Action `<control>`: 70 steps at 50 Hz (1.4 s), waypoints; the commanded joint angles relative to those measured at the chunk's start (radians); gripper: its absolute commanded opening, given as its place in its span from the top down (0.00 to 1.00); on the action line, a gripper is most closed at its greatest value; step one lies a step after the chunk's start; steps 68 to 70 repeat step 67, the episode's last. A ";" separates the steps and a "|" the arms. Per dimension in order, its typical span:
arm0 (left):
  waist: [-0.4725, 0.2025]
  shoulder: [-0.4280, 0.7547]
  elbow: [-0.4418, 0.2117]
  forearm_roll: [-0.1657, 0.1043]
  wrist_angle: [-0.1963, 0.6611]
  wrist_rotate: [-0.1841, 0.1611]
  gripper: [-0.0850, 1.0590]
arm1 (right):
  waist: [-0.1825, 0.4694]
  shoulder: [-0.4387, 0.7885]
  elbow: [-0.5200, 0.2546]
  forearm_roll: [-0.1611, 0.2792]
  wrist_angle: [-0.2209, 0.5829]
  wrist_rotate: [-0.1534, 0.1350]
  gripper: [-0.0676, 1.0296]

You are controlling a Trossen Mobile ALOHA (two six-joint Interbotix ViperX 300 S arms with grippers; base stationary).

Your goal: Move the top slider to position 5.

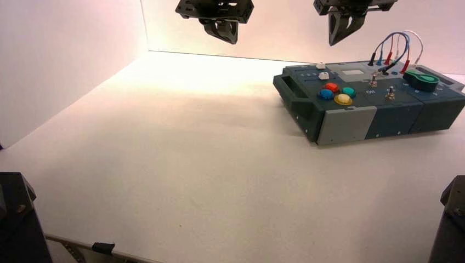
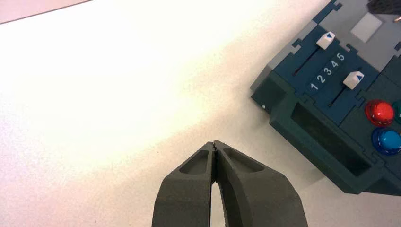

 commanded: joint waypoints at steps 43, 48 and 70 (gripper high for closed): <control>0.058 -0.069 -0.017 0.003 -0.002 0.063 0.95 | 0.002 -0.083 0.044 -0.002 -0.021 -0.005 0.96; 0.058 -0.064 -0.018 0.003 -0.014 0.072 0.95 | 0.002 -0.086 0.052 -0.011 -0.026 -0.005 0.96; 0.060 -0.046 -0.044 0.003 -0.021 0.080 0.95 | 0.002 -0.120 0.051 -0.041 -0.021 -0.005 0.96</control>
